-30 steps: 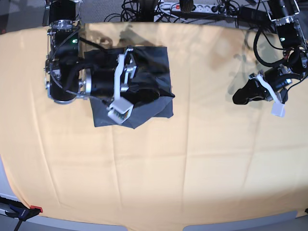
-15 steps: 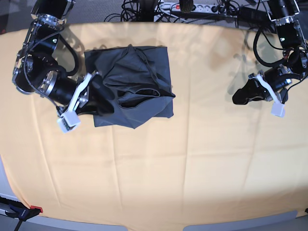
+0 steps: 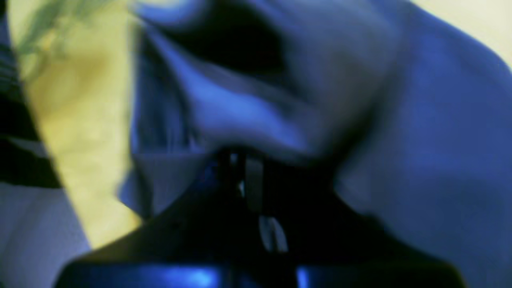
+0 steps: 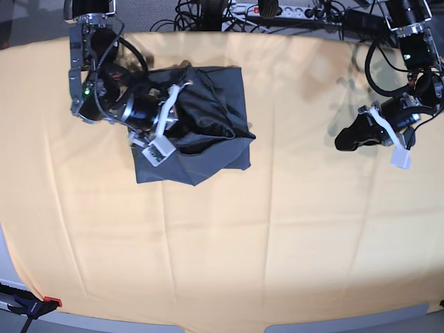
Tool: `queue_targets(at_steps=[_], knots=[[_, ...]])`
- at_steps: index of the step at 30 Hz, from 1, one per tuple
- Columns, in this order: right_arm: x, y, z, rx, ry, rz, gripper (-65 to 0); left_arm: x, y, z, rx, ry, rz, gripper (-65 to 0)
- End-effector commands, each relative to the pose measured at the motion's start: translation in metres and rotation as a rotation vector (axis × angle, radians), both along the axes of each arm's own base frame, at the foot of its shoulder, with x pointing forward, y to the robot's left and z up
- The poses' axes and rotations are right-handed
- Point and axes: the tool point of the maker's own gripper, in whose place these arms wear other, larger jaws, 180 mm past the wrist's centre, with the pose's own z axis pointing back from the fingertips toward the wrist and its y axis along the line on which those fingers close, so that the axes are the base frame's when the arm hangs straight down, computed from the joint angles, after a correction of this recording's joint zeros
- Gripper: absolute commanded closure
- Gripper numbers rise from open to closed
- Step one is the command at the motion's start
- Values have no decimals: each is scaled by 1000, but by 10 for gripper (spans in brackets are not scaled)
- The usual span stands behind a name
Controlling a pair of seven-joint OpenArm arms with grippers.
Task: Fold the T-shirt properly
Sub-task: 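Press and smooth the folded bundle with the right gripper, then grasp opposite corners of the folded shirt with both grippers and lift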
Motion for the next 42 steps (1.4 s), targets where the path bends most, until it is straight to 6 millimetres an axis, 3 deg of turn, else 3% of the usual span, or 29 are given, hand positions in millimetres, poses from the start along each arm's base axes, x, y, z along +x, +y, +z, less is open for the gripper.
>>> queue_targets(at_steps=[1,9,13,18,24,26,32,38,42], knots=[[11,13,26,62,-76,16,0,6,2,15,-7,-50,-2,-31],[17,79,66,177,-153,106,0,6,2,15,-9,-51,-2,-31],[19,88,79,167,-180,139,0,6,1,17,-18,-56,-2,-31],[27,54,102,65,-274,81,0,6,1,16,-14,-51,-4,-31],[27,-7,72,-8,-202,-77,0,5,-7,28,-84,-75,-27,-3],[34,-23,74,-16,-218,-122,0,-1,-21,38,-132,-96,-114,0],[46,-55,76,-88,-270,-168,0,-21,-63,30,-82,-61,-306,0],[68,-72,61,-120,-230,-175,0,-61,-136,42,-59,-128,-607,0],[98,-90,50,-121,-187,-204,0,-88,-171,32,0,-129,-750,0]])
